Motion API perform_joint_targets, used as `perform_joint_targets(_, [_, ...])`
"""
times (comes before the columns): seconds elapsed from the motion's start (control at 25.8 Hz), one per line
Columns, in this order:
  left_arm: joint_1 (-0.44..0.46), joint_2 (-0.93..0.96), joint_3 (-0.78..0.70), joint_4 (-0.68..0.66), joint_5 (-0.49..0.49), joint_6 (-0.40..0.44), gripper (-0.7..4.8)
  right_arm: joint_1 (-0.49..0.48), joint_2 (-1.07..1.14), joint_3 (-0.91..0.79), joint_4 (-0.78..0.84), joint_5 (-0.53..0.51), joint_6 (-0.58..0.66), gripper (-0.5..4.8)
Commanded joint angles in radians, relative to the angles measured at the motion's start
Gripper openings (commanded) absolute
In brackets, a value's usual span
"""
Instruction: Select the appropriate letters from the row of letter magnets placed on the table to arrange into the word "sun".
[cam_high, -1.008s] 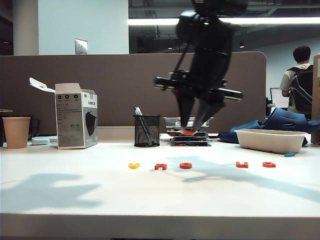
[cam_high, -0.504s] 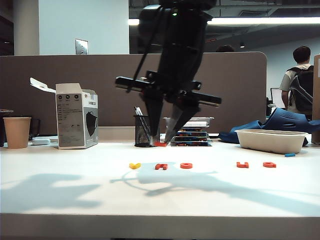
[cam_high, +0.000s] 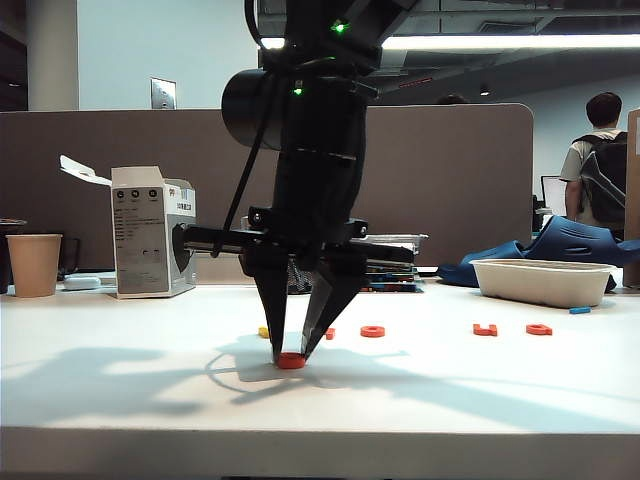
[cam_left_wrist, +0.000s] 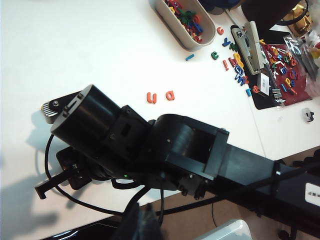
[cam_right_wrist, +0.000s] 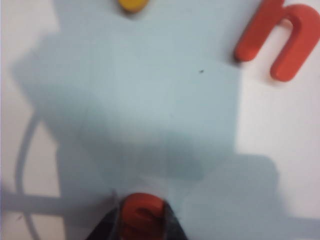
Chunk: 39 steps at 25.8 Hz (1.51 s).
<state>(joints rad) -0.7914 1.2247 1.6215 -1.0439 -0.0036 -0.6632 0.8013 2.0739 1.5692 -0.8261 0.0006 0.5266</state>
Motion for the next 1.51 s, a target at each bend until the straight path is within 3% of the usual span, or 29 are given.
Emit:
perform_joint_targets(0.04, [-0.002, -0.003, 0.003, 0.006, 0.001, 0.005, -0.05, 0.004, 0.009, -0.008, -0.008, 0.004, 0.005, 1.09])
perform_joint_targets(0.23, [-0.002, -0.003, 0.003, 0.006, 0.001, 0.005, -0.05, 0.004, 0.008, -0.008, -0.013, -0.002, 0.005, 1.82])
perform_joint_targets(0.5, [-0.002, -0.003, 0.003, 0.005, 0.001, 0.044, -0.05, 0.004, 0.007, -0.008, -0.013, -0.003, 0.005, 1.82])
perform_joint_targets(0.62, [-0.002, -0.003, 0.003, 0.005, 0.003, 0.047, -0.05, 0.004, 0.000, -0.007, -0.012, -0.031, 0.005, 2.24])
perform_joint_targets(1.12, [-0.002, -0.003, 0.003, 0.005, 0.004, 0.047, -0.05, -0.014, -0.069, 0.031, -0.014, -0.008, -0.040, 2.25])
perform_joint_targets(1.36, [-0.002, -0.003, 0.003, 0.005, 0.004, 0.047, -0.05, -0.092, -0.071, 0.095, -0.069, 0.072, -0.088, 2.25])
perform_joint_targets(1.51, [-0.002, -0.003, 0.003, 0.004, 0.004, 0.047, -0.05, -0.219, -0.074, 0.117, -0.118, 0.073, -0.090, 2.25])
